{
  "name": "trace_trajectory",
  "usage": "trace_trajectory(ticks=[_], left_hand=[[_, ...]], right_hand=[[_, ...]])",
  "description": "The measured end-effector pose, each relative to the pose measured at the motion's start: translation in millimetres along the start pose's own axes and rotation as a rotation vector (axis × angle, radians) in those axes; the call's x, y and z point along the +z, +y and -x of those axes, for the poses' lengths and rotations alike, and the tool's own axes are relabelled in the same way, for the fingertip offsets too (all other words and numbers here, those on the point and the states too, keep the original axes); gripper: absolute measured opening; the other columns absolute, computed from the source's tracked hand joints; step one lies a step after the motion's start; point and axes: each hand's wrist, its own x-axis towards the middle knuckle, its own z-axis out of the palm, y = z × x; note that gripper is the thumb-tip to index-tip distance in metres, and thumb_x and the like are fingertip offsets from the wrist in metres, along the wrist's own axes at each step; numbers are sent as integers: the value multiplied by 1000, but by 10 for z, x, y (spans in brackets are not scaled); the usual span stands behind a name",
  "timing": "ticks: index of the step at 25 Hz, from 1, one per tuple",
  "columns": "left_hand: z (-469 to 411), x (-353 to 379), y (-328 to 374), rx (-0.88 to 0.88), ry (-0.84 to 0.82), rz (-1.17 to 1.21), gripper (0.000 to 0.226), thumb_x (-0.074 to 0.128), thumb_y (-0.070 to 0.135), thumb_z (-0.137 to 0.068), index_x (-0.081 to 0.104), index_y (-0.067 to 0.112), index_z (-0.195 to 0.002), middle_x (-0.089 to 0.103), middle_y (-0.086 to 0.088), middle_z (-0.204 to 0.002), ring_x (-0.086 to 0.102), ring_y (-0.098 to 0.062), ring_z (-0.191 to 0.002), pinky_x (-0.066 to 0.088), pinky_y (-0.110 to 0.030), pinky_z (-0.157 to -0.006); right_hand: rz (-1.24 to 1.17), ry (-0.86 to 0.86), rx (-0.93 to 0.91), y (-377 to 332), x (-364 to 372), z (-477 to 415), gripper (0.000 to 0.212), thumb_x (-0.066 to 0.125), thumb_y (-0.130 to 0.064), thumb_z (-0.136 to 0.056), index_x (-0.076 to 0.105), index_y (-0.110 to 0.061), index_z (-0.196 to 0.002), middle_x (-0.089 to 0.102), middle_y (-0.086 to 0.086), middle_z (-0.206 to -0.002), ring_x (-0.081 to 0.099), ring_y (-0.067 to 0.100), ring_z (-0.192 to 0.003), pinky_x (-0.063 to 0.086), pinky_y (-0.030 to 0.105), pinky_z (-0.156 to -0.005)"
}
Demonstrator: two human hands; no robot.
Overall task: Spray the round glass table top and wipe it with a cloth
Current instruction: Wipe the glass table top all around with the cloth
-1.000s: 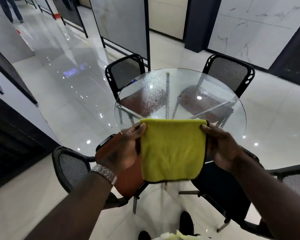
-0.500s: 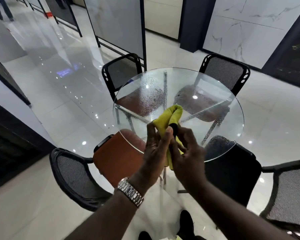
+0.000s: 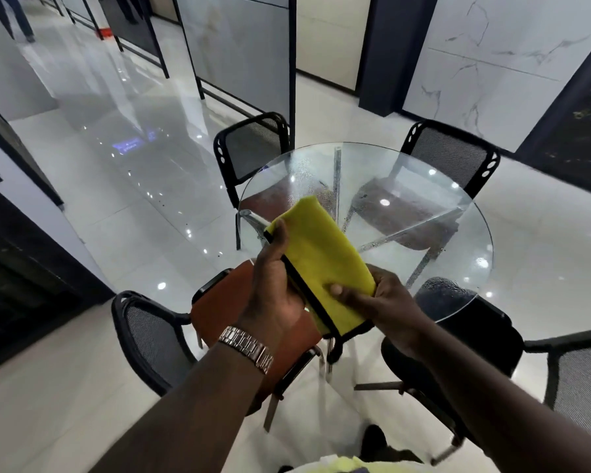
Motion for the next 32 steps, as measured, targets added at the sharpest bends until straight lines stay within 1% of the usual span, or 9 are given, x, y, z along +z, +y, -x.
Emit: trace_trajectory(ticks=[4,8,12,17,20,22,23,27,32], left_hand=[[-129,-375,-246,-4,214,-50,53,72,36,-93,62,0,-131,70,-27,-123,72,-36,-100,61,-46,-76],[-447,-897,-693,-39,439,-450,40,89,25,-72,73,4,-102,77,-16,-93,68,-25,-84,57,-33,-72],[-792,-1023,-1090,-84,589,-696,15,86,21,-84,76,13,-92,78,-7,-88,68,-14,-75,55,-22,-65],[-1461,-1116,-1394,-75,781,-727,9,83,17,-85,75,19,-87,75,3,-81,66,-10,-72,52,-17,-62],[-1618,-1268,-1499,-55,880,-871,14,87,29,-81,78,23,-90,75,6,-86,68,-7,-74,54,-18,-64],[-1630,-1384,-1551,-29,977,-970,18,87,34,-78,78,31,-92,72,4,-100,68,-10,-85,55,-22,-71],[-1611,-1439,-1556,-32,1022,-913,22,86,31,-78,76,32,-98,69,2,-108,67,-12,-92,54,-22,-76],[-1558,-1658,-1485,-14,986,-8,39,68,9,-90,62,12,-128,70,-17,-127,68,-30,-117,55,-40,-102],[-1580,-1711,-1479,-55,891,77,24,54,15,-104,65,3,-121,75,-20,-117,73,-33,-111,54,-47,-105]], right_hand=[[196,30,65,421,-50,-65,43,92,-32,-83,71,-18,-118,78,17,-85,72,34,-60,55,34,-43],[680,-90,156,860,-515,-384,47,90,-56,-80,69,-28,-112,75,-1,-88,73,10,-74,63,34,-66],[966,-219,189,1113,-839,-871,60,72,-76,-81,53,-41,-126,71,-2,-96,71,18,-86,62,40,-76],[1385,-183,-182,1604,-943,-1748,70,55,-74,-87,57,-27,-138,66,5,-122,62,32,-115,49,46,-95],[1335,-338,-449,1926,-795,-2039,82,58,-66,-98,33,-30,-167,33,6,-171,38,31,-152,37,49,-120],[1318,-529,-681,2097,-619,-2176,72,50,-57,-107,25,-33,-170,15,3,-180,20,25,-165,25,48,-130],[1315,-591,-750,2169,-537,-2247,68,47,-55,-110,26,-31,-170,14,3,-180,17,24,-166,23,49,-131],[1322,-632,-796,2345,-423,-2422,64,47,-50,-112,32,-26,-169,19,4,-179,19,23,-165,26,52,-131],[1399,-627,-676,2394,-557,-2230,65,44,-51,-112,26,-28,-170,13,0,-180,12,20,-166,23,51,-132]])
